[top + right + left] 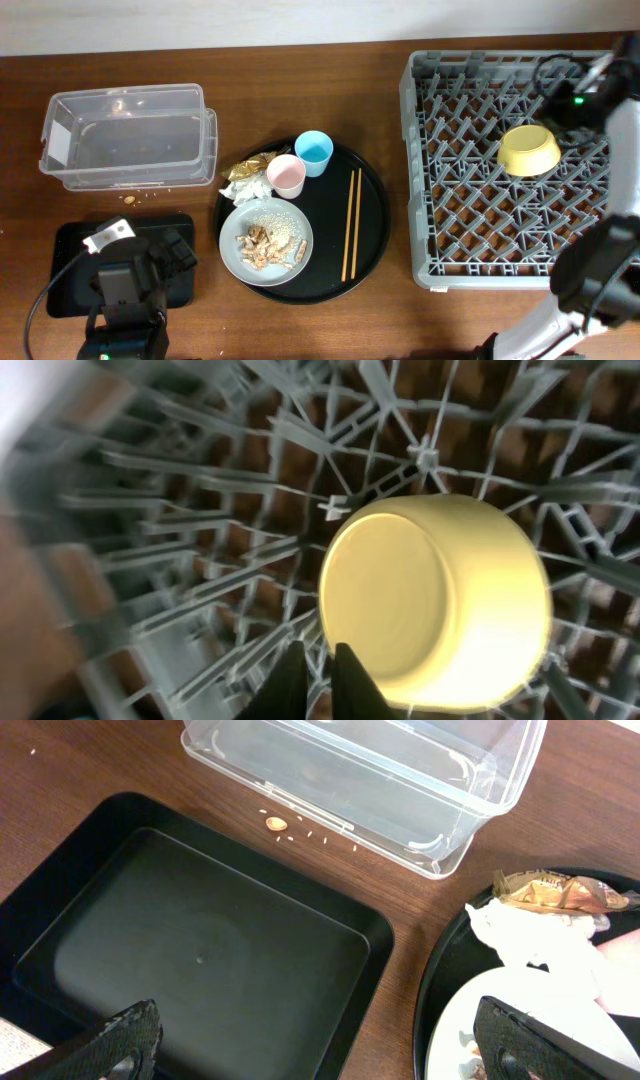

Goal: Sort waste into correct bins and load items into the dishwasher rack
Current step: 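Lower the yellow bowl into the rack's back corner and release, then grasp one wooden chopstick with the right gripper and lift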

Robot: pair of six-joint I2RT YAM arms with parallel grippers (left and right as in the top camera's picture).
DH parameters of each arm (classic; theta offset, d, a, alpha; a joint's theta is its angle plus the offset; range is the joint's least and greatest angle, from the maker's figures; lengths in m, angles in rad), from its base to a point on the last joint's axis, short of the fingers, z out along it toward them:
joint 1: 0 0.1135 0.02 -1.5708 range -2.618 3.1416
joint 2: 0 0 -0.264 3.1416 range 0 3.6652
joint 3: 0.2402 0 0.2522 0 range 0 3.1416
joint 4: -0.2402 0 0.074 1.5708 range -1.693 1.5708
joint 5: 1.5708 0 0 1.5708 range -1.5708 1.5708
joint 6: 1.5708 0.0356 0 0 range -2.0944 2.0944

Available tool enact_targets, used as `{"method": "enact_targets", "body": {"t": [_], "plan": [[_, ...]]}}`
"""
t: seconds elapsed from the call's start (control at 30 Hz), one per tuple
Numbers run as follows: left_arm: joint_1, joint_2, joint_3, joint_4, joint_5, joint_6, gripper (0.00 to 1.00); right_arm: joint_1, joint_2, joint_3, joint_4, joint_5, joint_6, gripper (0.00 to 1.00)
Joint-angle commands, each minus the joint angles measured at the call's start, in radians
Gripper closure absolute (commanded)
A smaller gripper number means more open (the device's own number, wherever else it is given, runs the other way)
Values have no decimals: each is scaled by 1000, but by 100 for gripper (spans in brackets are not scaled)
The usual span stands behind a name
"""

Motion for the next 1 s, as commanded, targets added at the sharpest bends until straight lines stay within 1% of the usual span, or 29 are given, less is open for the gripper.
{"method": "enact_targets", "body": {"t": [0.0, 0.13, 0.17, 0.23, 0.27, 0.37, 0.47, 0.6, 0.67, 0.73, 0.83, 0.9, 0.93, 0.97], "plan": [[-4, -6, 13, 2, -10, -5, 1, 16, 70, 5, -6, 139, 62, 93], [-4, -6, 13, 2, -10, -5, 1, 13, 79, 6, -46, 266, 111, 93], [-4, -6, 13, 2, -11, -5, 1, 11, 79, 6, -51, 275, 110, 92], [-4, -6, 13, 2, -11, -5, 1, 7, 79, 6, -70, 295, 110, 93], [-4, -6, 13, 2, -10, -5, 1, 5, 79, 6, -80, 307, 114, 96], [-4, -6, 13, 2, -11, -5, 1, -4, 77, 6, -114, 360, 175, 96], [-4, -6, 13, 2, -10, -5, 1, -24, 69, 27, -167, 396, 200, 96], [-4, -6, 13, 2, -10, -5, 1, -35, 32, 74, -238, 375, 200, 96], [-4, -6, 13, 2, -10, -5, 1, -32, -20, 106, -275, 320, 198, 96], [-4, -6, 13, 2, -10, -5, 1, -24, -85, 124, -288, 239, 165, 95], [-4, -6, 13, 2, -10, -5, 1, 13, -214, 126, -287, 58, 66, 84], [-4, -6, 13, 2, -10, -5, 1, 54, -280, 125, -298, -56, -2, 60], [-4, -6, 13, 2, -10, -5, 1, 99, -323, 125, -317, -104, -25, 51], [-4, -6, 13, 2, -10, -5, 1, 140, -349, 125, -334, -107, -29, 46]]}}
